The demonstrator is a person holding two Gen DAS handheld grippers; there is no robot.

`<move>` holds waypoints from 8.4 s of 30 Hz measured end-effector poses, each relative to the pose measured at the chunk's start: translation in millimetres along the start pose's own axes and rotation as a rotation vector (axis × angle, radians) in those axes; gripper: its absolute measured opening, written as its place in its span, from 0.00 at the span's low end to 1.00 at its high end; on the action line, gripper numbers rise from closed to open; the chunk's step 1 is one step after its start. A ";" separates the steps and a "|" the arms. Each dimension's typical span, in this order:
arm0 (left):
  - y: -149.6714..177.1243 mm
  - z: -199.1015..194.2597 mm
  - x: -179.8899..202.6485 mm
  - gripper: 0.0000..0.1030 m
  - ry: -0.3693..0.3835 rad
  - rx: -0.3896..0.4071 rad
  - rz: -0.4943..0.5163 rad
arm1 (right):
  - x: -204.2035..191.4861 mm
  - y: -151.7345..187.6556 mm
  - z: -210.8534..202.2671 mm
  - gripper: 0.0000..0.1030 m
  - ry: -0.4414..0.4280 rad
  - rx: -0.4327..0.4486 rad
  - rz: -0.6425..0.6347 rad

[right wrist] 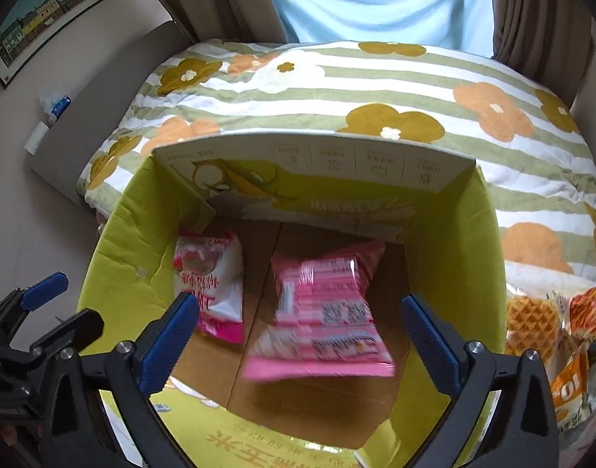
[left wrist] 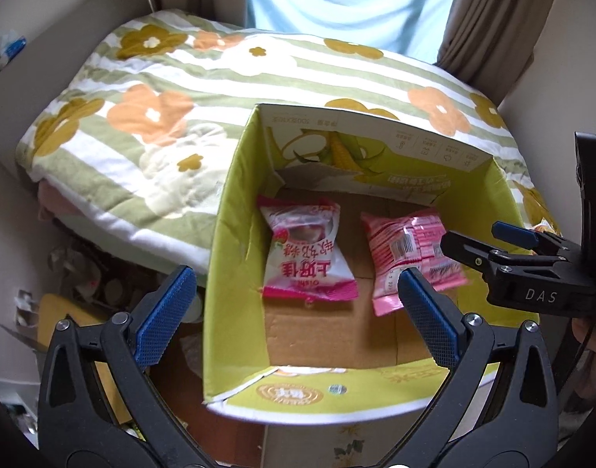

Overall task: Organize snacks
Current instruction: 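Carry both pink packs into the yellow box and open both tools, then grasp the Oishi shrimp flakes bag with the left tool while the right tool grasps the white pastry pack, then carry the Oishi bag and white pack into the yellow box and release both, then move both tools back toward the remaining snack pile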

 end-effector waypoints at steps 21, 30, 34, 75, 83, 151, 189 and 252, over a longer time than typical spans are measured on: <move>12.8 -65.1 35.0 1.00 0.105 0.095 0.048 | 0.3 11.4 -103.1 1.00 0.073 0.158 -0.021; 18.6 -87.3 102.4 1.00 0.204 0.133 0.128 | 49.3 33.6 -161.0 1.00 0.168 0.227 0.048; 28.8 -95.2 141.7 1.00 0.241 0.134 0.165 | 83.9 52.9 -187.0 1.00 0.224 0.251 0.081; 322.1 -23.5 512.4 0.98 0.383 -0.233 0.187 | 362.9 208.7 -212.9 1.00 0.116 0.067 0.222; 324.1 -11.6 521.2 0.84 0.411 -0.237 0.184 | 365.6 219.3 -185.3 0.99 0.093 0.001 0.202; 99.2 -126.4 259.0 0.50 0.221 0.192 -0.111 | 241.8 146.5 -216.4 0.57 0.132 0.148 0.043; 11.1 12.3 7.4 1.00 0.083 -0.014 -0.179 | 15.1 48.3 -29.2 0.57 0.000 -0.059 -0.073; 73.6 -92.7 317.1 1.00 0.247 0.144 0.055 | 240.1 92.2 -235.5 0.90 0.116 0.216 0.069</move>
Point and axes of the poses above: each gripper's, at about its wrist camera, not at the fingertips, and z roughly the way its jaws point, x to its right, y to its underside, the point moved 9 cm from there along z, roughly the way its jaws point, and after that the axes turned 9 degrees about x, right-handed, at the moved point
